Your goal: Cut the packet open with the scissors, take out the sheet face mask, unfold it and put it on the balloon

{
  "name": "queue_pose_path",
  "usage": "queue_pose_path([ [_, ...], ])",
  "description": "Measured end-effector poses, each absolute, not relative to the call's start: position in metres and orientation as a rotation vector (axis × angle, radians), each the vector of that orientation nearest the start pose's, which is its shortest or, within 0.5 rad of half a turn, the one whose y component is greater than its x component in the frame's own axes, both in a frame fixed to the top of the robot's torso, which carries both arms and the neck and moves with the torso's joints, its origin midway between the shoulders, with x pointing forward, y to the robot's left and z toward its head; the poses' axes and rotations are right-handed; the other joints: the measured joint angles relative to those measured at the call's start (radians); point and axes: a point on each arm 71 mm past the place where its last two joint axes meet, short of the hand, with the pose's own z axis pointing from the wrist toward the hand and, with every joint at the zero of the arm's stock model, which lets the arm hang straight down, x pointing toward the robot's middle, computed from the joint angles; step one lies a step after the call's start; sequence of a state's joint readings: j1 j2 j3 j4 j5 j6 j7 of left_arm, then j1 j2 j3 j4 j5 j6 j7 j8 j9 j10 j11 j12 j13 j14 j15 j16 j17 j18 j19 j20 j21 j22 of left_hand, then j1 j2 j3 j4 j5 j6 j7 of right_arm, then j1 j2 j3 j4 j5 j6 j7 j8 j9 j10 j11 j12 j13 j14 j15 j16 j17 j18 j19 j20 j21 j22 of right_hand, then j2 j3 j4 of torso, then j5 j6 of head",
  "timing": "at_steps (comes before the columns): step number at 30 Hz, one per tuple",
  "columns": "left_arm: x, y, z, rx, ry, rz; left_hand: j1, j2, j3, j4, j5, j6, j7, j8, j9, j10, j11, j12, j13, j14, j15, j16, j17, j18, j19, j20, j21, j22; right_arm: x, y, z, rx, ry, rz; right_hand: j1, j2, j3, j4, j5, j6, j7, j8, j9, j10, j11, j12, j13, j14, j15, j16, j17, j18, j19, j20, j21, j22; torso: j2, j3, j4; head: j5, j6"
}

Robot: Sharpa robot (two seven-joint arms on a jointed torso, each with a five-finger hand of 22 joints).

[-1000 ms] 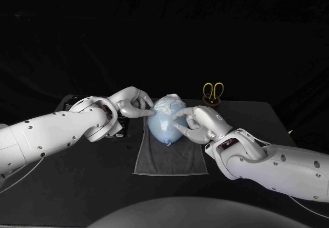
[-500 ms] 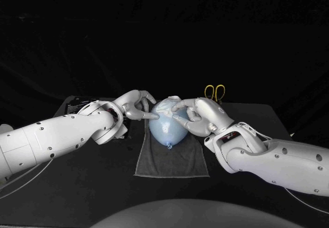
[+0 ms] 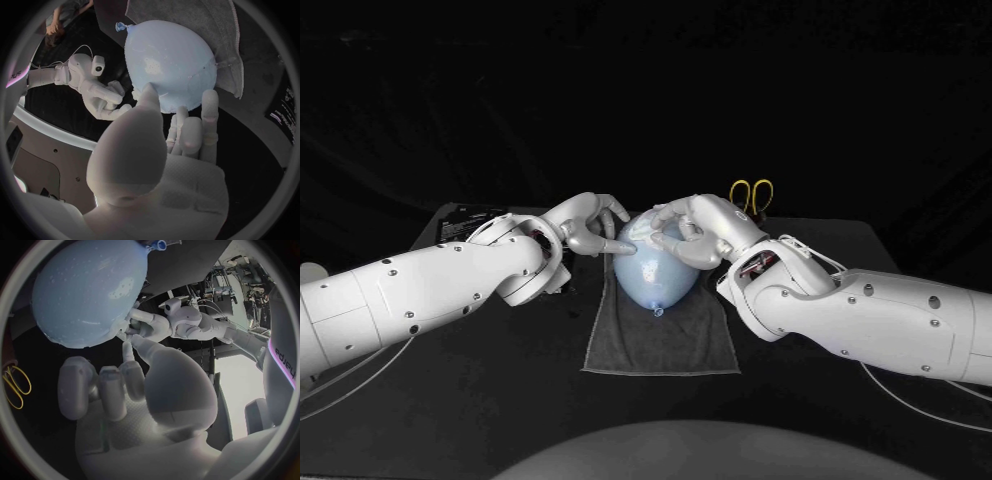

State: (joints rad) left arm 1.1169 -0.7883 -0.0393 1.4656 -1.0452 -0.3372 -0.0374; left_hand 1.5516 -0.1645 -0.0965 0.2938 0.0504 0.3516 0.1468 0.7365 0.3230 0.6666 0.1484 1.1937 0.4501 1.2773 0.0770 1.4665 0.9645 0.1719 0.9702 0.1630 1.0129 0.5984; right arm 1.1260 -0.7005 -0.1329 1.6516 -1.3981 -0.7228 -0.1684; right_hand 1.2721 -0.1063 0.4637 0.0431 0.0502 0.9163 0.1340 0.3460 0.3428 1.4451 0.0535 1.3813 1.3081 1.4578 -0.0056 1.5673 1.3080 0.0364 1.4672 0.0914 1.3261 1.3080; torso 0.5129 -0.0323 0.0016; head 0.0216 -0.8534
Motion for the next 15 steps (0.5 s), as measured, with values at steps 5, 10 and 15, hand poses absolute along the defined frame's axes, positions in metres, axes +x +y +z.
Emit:
queue_pose_path([
  [5,0.4797,0.1909,-0.2304,-0.256,1.815,-0.879,0.0,0.0,0.0,0.0,0.0,0.0,0.0,0.009,0.002,0.0,0.0,0.006,-0.001,0.0,0.0,0.004,0.001,0.0,0.004,0.004,0.0,0.0,0.4303,-0.1029,-0.2156,0.025,1.53,0.875,0.0,0.0,0.0,0.0,0.0,0.0,0.0,0.0,0.0,0.0,0.0,0.0,0.0,0.0,0.0,0.0,0.0,0.0,0.0,0.0,0.0,0.0,0.0,-0.0005,0.0,0.001,-0.002],
  [10,0.4796,0.1902,-0.2306,-0.253,1.818,-0.878,0.005,0.005,0.0,0.0,0.0,0.0,0.0,0.014,0.002,0.0,0.0,0.006,-0.001,0.0,0.0,0.004,0.004,-0.001,0.004,0.004,0.0,0.0,0.4326,-0.1,-0.219,0.014,1.565,0.852,-0.004,-0.004,-0.004,0.004,0.0,0.0,0.0,0.0,0.0,0.0,0.0,0.0,0.0,0.0,0.0,-0.001,-0.001,0.0,0.0,0.0,0.0,-0.001,0.0,-0.0006,-0.0003,0.002,-0.003],
  [15,0.4795,0.1896,-0.2306,-0.252,1.82,-0.878,0.005,0.005,0.0,0.0,0.0,0.0,0.0,0.014,0.003,0.0,0.0,0.006,-0.002,0.0,0.0,0.004,0.005,-0.001,0.004,0.004,0.0,-0.001,0.4346,-0.0983,-0.2208,0.005,1.58,0.835,-0.004,-0.004,-0.004,0.004,0.0,0.0,0.0,-0.004,0.0,0.0,0.0,0.0,-0.001,0.0,0.0,-0.001,-0.001,0.0,-0.001,0.0,0.0,-0.001,0.0,-0.0006,-0.0004,0.003,-0.002],
])
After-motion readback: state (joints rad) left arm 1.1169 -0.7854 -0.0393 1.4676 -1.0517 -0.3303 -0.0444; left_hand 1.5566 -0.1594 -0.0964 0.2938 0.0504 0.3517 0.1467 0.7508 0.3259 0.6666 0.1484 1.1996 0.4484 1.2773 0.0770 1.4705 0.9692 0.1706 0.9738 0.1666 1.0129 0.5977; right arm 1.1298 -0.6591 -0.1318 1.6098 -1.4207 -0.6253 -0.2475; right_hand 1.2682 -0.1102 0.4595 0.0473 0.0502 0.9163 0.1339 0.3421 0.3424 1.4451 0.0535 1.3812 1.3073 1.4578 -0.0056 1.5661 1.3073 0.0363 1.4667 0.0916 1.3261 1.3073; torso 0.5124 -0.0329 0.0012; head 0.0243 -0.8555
